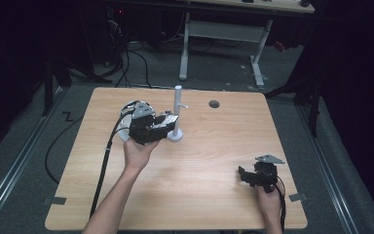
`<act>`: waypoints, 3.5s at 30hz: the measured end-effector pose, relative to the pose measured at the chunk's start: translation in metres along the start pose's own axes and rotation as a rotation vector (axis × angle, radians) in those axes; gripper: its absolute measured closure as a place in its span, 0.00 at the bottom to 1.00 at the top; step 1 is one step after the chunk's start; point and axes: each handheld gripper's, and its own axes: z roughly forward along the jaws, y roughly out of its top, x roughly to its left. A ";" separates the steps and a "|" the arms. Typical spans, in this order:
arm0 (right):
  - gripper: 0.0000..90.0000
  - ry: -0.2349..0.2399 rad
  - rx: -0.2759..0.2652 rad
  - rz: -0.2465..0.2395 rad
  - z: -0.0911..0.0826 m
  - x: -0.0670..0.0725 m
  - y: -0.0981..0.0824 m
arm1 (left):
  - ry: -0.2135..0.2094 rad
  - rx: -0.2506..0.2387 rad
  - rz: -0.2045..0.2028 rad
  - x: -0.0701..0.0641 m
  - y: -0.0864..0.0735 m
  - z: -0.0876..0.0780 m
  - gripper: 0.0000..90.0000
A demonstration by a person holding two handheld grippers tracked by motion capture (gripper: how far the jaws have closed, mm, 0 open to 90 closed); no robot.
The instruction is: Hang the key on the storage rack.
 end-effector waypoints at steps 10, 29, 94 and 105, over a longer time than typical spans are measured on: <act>0.15 0.000 0.000 0.001 0.000 0.000 0.000 | 0.046 0.034 0.011 0.001 -0.019 0.005 0.56; 0.16 0.001 0.001 0.001 0.000 0.000 0.000 | 0.089 0.045 -0.005 0.009 -0.032 0.017 0.55; 0.15 0.000 0.000 0.001 0.000 0.000 0.000 | 0.196 0.076 -0.023 0.027 -0.051 -0.021 0.39; 0.16 0.000 0.001 0.001 0.000 0.000 0.000 | 0.213 0.055 -0.047 0.031 -0.056 -0.032 0.37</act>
